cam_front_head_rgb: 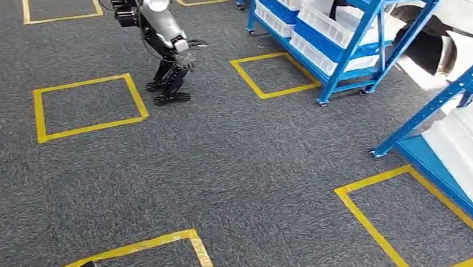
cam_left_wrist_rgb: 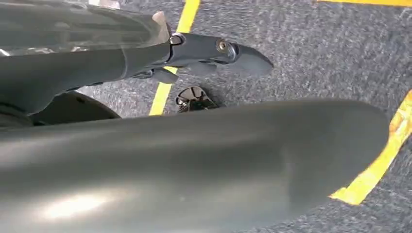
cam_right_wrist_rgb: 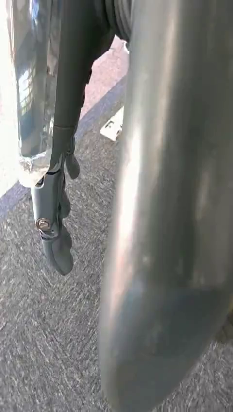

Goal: Take the parts from the cabinet and place them on the table.

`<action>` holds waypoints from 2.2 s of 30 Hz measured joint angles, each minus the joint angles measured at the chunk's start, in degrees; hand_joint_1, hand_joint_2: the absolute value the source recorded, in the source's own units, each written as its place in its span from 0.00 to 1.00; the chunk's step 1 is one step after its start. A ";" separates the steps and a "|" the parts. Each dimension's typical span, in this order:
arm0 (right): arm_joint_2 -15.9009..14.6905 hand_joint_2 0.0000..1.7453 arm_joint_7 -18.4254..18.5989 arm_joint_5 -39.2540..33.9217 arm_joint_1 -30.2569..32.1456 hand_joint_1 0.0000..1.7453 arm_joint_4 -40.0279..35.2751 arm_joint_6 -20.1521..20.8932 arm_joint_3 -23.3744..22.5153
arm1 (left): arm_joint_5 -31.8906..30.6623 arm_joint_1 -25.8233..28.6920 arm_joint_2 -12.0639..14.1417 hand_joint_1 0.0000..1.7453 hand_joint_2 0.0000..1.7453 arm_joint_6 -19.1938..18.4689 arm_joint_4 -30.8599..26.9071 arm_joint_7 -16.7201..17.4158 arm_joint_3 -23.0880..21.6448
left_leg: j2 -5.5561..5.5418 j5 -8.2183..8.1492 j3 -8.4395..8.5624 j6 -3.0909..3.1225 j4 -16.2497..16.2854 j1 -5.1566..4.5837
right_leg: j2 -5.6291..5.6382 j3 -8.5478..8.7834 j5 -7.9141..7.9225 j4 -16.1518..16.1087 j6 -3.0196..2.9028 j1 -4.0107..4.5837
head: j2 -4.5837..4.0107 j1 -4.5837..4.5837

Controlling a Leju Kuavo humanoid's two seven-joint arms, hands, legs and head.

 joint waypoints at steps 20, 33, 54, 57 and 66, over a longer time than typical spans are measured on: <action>0.06 0.00 -0.07 0.15 0.06 0.00 0.02 0.07 0.00 | 0.00 -0.09 0.00 0.00 0.00 0.00 0.00 0.13 0.00 | -2.92 0.65 -1.82 -1.21 3.54 -0.36 | 3.79 7.81 8.13 -15.82 -3.09 0.50 | 0.02 -0.28; 0.09 0.00 0.13 0.46 0.30 0.00 0.11 0.09 0.00 | 0.00 -0.06 -0.07 0.00 0.00 0.04 0.00 0.13 0.00 | 0.84 -0.18 0.12 -0.04 0.41 -0.17 | -0.60 0.80 3.68 -2.47 0.56 -0.28 | 0.00 0.00; -0.11 0.00 0.24 1.31 0.18 0.00 0.13 0.20 0.00 | -0.07 -0.08 -0.02 0.00 0.00 -0.33 0.00 -0.61 -0.02 | -4.28 -0.03 -0.31 -1.65 0.78 -0.25 | 4.88 7.23 8.38 -15.90 -1.81 0.23 | 0.00 -0.17; -0.18 0.00 0.24 1.31 0.58 0.00 0.15 0.20 0.00 | 0.00 -0.29 -0.09 0.00 0.00 -0.63 0.00 -0.74 -0.02 | -3.01 0.32 0.05 -0.73 0.21 0.09 | 2.60 7.06 7.38 -15.04 -0.76 0.27 | 0.00 -0.05; -0.24 0.00 0.26 1.42 0.32 0.00 0.13 0.35 0.00 | 0.00 0.04 -0.04 0.00 0.00 -0.79 0.00 -0.70 -0.02 | 1.70 -1.08 1.39 -0.96 0.17 0.05 | -3.02 6.35 9.59 -14.46 -0.09 -0.14 | 0.00 -0.02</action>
